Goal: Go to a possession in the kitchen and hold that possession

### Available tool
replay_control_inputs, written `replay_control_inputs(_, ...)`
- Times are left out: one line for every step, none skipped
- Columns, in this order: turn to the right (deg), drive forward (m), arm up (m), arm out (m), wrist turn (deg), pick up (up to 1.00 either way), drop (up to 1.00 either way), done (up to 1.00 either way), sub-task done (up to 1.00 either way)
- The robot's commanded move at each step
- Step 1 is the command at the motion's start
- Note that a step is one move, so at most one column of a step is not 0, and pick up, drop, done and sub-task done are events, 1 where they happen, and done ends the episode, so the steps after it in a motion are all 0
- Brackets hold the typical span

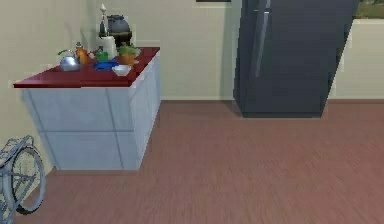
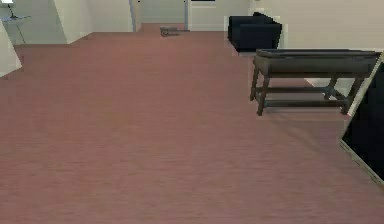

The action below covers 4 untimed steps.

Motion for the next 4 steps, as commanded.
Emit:
replay_control_inputs(0.0, 1.00, 0.00, 0.00, 0.0, 0.00, 0.00, 0.00, 0.00)
replay_control_inputs(0.0, 0.15, 0.00, 0.00, 0.0, 0.00, 0.00, 0.00, 0.00)
replay_control_inputs(-45.0, 0.00, 0.00, 0.00, 0.0, 0.00, 0.00, 0.00, 0.00)
replay_control_inputs(-45.0, 0.00, 0.00, 0.00, 0.0, 0.00, 0.00, 0.00, 0.00)
